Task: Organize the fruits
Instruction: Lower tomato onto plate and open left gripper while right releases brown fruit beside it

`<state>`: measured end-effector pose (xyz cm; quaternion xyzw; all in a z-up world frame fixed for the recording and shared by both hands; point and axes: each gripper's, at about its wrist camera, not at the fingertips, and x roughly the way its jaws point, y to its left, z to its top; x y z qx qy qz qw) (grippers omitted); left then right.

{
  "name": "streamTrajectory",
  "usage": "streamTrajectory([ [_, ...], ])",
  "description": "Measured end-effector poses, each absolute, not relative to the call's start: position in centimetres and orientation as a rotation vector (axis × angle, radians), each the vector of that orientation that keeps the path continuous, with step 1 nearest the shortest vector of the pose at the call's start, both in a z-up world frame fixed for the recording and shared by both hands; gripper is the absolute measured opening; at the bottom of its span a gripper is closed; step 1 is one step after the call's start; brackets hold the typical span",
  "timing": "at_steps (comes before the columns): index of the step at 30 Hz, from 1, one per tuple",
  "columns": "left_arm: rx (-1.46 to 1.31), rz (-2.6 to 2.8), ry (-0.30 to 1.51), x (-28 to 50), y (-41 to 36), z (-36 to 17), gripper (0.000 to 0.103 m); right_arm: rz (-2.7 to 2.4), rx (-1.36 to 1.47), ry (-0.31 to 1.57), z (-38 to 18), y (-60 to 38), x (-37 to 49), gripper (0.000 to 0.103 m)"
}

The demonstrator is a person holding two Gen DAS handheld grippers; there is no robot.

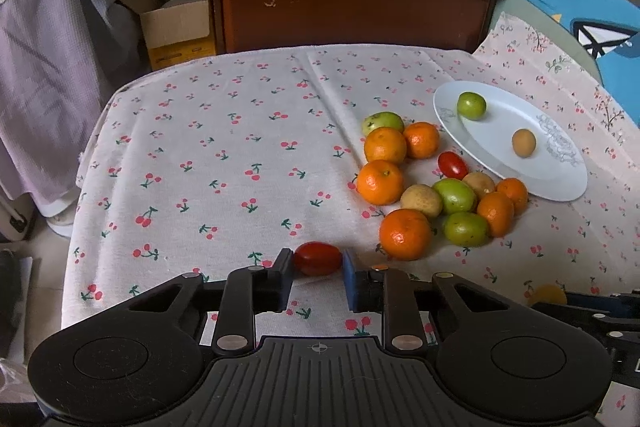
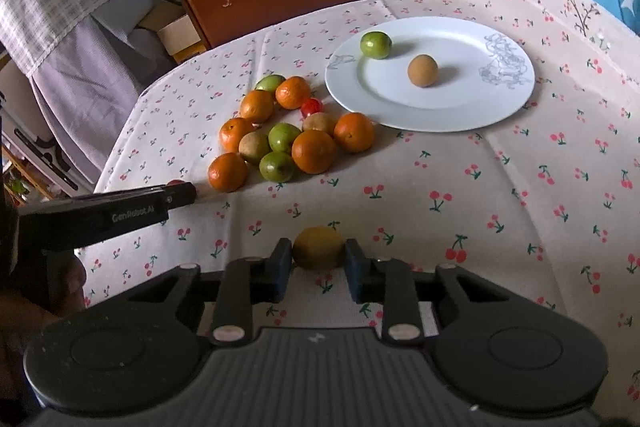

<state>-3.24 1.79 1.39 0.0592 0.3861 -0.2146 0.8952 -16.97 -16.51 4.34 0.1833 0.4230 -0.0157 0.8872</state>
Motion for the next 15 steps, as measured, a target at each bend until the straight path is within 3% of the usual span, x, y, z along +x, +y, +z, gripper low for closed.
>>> streamTrajectory([
  [15,0.054,-0.583,0.725,-4.4,-0.8,5.2,0.023,-0.05,0.444,0.779,7.2,-19.1,-15.8,0.028],
])
